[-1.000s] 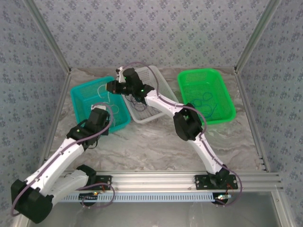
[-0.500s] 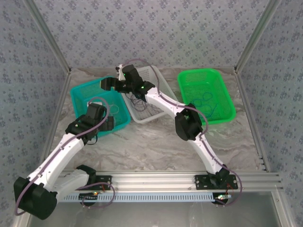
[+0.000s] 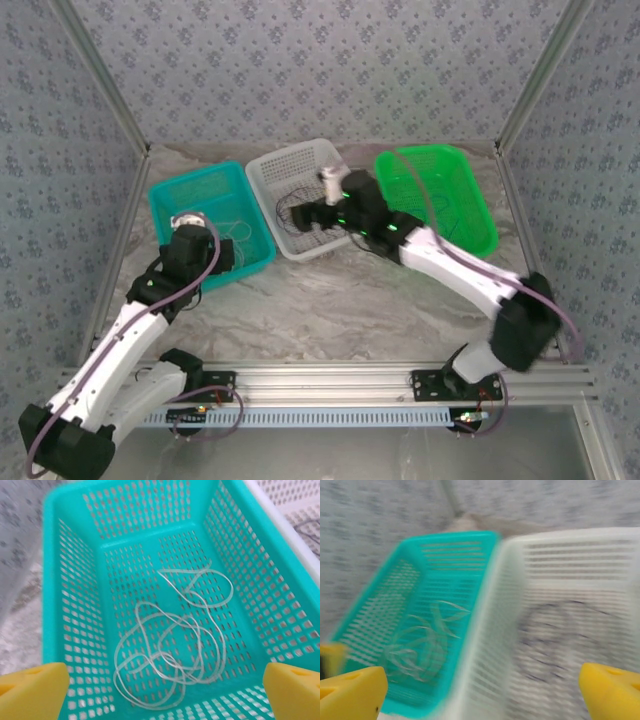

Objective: Untangle the cables

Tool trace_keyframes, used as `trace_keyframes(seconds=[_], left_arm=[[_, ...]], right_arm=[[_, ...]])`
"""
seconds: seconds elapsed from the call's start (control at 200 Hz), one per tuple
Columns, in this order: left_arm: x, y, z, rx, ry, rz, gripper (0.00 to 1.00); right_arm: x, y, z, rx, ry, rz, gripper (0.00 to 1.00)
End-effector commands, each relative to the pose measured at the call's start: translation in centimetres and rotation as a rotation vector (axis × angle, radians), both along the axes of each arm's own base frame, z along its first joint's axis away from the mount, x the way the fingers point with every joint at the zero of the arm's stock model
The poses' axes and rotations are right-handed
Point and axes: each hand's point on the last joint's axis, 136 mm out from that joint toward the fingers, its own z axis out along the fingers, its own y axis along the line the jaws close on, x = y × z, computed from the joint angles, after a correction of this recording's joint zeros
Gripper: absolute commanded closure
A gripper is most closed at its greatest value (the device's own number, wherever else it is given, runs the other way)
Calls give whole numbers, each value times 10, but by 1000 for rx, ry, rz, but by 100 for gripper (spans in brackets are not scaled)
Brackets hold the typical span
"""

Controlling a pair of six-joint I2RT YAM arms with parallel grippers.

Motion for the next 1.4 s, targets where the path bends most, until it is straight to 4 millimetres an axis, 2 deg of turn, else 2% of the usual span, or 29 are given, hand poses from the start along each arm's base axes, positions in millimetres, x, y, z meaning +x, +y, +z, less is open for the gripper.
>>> trace_keyframes(seconds=[0.0, 0.08, 0.22, 0.275, 0.4, 0.525, 0.61, 0.72, 0.989, 1.054, 1.169, 1.394], left_arm=[[10, 17, 22, 90, -139, 50, 1], [14, 17, 17, 103, -141, 47, 1], [30, 6, 1, 150, -159, -18, 1], [37, -1, -5, 151, -202, -64, 1], [45, -5, -18, 66, -266, -122, 1], [51, 1, -23, 42, -265, -132, 0], [56, -2, -26, 31, -251, -157, 1], [59, 1, -28, 41, -245, -155, 0], [70, 20, -33, -7, -282, -116, 1], [75, 22, -36, -18, -281, -124, 1], [85, 22, -55, -17, -257, -144, 1], [107, 11, -82, -10, -235, -216, 1]], right_arm=[[16, -104, -32, -240, -143, -265, 0], [10, -164, -54, -309, -157, -382, 0], [-1, -245, -88, -340, -193, -567, 0], [-5, -270, -100, -305, -206, -636, 0], [-8, -300, -119, -213, -210, -706, 0], [5, -308, -128, -247, -205, -714, 0], [18, -308, -134, -260, -208, -706, 0], [30, -308, -150, -279, -181, -699, 0], [36, -310, -178, -276, -139, -693, 0], [38, -310, -178, -276, -136, -690, 0], [39, -311, -180, -259, -118, -679, 0], [43, -312, -182, -236, -87, -659, 0]])
